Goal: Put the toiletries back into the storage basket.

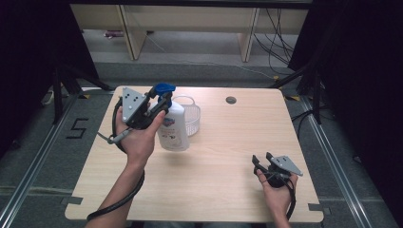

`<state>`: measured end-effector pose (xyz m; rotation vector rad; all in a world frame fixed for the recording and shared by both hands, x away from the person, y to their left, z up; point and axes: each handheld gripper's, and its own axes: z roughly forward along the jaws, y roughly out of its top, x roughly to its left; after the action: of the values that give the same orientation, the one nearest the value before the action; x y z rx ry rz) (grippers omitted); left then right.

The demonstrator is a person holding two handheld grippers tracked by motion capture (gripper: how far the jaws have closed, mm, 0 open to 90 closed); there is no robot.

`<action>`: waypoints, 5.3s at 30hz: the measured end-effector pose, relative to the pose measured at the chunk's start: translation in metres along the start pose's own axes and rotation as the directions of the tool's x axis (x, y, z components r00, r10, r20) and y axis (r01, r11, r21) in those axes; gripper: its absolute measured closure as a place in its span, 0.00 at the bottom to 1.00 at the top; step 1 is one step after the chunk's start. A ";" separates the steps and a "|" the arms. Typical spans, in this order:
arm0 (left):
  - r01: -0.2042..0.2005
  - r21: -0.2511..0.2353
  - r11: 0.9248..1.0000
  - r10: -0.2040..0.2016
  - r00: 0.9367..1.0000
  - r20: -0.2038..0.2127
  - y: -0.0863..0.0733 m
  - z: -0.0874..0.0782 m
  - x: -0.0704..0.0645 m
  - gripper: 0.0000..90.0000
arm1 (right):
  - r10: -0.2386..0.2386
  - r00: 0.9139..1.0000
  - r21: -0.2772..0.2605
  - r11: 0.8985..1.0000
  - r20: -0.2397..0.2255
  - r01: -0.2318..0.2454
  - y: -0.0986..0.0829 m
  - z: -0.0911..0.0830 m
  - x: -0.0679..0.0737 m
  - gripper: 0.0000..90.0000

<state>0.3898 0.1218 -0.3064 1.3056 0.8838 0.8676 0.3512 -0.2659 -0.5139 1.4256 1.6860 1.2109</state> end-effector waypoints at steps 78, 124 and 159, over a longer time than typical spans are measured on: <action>0.029 -0.016 0.999 -0.030 0.999 -0.040 0.036 0.043 0.011 0.67 | -0.010 1.000 0.006 1.000 -0.001 0.010 0.000 -0.001 -0.001 0.45; 0.005 -0.015 1.000 -0.006 0.999 -0.035 0.043 0.065 0.014 0.66 | -0.027 1.000 0.010 1.000 -0.014 0.028 0.000 0.000 -0.003 0.45; 0.006 0.007 1.000 -0.006 0.999 -0.042 0.043 0.087 0.016 0.67 | -0.027 1.000 0.021 0.999 0.009 0.026 0.001 -0.004 -0.003 0.45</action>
<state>0.4737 0.1035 -0.2592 1.2942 0.9240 0.8902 0.3489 -0.2697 -0.5119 1.4148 1.7108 1.1738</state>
